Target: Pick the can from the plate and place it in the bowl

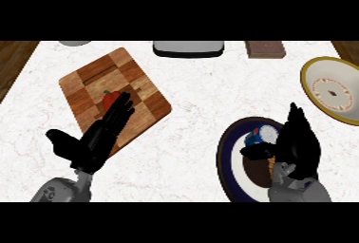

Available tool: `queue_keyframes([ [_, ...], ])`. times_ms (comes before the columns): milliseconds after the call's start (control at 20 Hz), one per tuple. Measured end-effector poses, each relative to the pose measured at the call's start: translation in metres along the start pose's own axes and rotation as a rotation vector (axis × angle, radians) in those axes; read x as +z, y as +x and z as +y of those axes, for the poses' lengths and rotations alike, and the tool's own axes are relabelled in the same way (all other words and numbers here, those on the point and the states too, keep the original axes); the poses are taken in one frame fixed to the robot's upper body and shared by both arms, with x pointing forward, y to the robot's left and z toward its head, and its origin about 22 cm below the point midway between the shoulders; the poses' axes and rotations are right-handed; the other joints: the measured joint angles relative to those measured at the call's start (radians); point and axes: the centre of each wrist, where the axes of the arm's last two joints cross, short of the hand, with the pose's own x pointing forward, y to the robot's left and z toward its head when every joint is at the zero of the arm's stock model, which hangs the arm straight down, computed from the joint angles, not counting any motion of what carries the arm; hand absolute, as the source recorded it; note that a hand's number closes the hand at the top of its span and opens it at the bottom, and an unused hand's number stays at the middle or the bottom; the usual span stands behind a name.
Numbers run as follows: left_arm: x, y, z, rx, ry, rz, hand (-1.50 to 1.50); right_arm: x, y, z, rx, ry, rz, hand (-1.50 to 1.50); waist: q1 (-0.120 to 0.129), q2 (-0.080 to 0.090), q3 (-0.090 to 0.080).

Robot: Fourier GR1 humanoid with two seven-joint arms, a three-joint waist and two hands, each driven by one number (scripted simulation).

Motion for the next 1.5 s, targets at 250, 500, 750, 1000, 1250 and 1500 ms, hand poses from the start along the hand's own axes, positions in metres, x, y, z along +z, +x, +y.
queue_keyframes([
  [250,-0.001,-0.004,0.0,0.003,0.006,0.0,0.0,-0.011,0.009,-0.002,0.027,0.044,0.058,-1.5,-0.001,-0.001,0.002],
  [500,-0.001,-0.005,0.001,0.005,0.002,-0.005,0.0,-0.023,0.009,0.001,0.058,0.101,0.107,-1.5,0.0,-0.002,0.003],
  [750,-0.005,-0.003,0.002,0.001,0.002,0.0,0.0,-0.031,0.012,0.008,0.098,0.136,0.126,-1.5,-0.002,-0.002,0.004],
  [1000,-0.009,-0.002,-0.001,0.003,0.006,0.002,0.0,-0.033,0.018,0.011,0.13,0.147,0.119,-1.5,-0.001,-0.003,0.004],
  [1250,-0.006,-0.004,-0.003,0.008,0.001,0.002,0.0,-0.036,0.019,0.019,0.16,0.153,0.131,-1.5,0.001,-0.003,0.005],
  [1500,-0.003,-0.003,-0.001,0.006,0.006,0.005,0.0,-0.034,0.011,0.031,0.187,0.152,0.144,-1.5,0.001,-0.004,0.005],
])
